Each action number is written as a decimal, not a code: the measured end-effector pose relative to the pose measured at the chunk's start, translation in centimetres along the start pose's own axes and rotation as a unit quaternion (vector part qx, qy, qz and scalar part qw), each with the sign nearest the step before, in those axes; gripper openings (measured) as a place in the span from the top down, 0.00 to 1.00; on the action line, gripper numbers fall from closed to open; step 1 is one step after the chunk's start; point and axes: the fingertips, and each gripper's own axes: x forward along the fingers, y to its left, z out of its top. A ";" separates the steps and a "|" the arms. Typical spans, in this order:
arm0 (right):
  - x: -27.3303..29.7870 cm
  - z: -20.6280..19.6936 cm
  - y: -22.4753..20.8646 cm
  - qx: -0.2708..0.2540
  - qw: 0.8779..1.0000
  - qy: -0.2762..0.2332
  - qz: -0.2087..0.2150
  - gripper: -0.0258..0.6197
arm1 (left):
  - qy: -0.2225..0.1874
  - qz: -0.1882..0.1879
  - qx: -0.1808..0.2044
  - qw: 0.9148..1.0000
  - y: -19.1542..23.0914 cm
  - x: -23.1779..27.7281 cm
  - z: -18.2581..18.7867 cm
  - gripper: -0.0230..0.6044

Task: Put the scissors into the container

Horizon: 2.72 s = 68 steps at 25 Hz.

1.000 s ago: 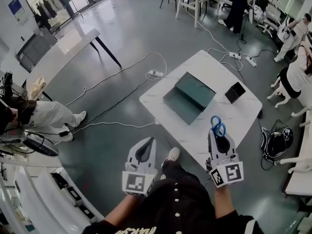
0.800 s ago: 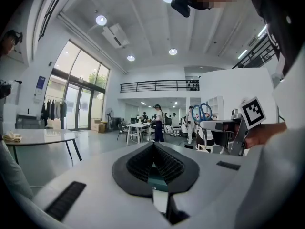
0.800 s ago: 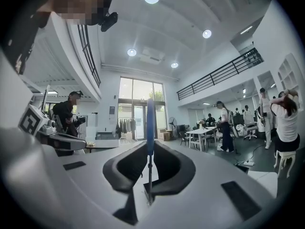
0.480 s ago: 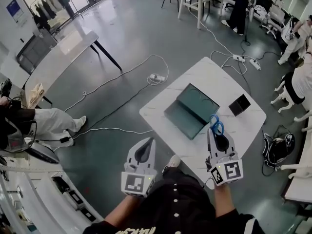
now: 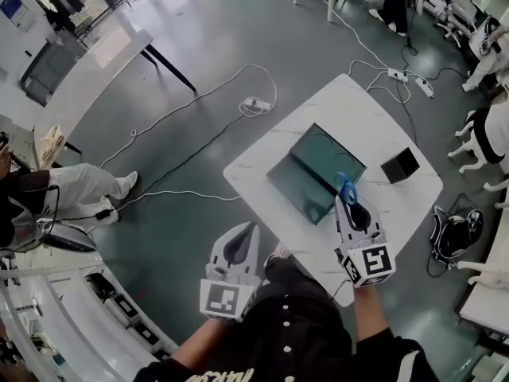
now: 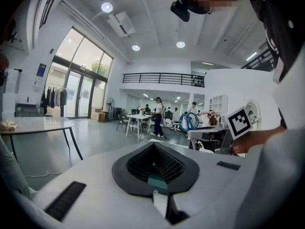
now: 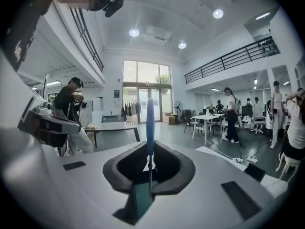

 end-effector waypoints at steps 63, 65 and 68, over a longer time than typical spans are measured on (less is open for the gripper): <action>14.3 -26.6 -0.2 -0.122 0.900 0.408 0.092 0.84 | 0.125 0.039 -0.062 0.989 2.9 5.2 -9.3 0.92; 14.3 -25.4 -0.5 -0.100 0.913 0.386 0.083 0.90 | 0.120 0.035 -0.058 0.990 2.6 5.3 -8.9 0.92; 14.0 -23.7 -1.1 -0.078 0.929 0.356 0.070 0.94 | 0.112 0.026 -0.053 0.992 2.0 5.3 -8.3 0.92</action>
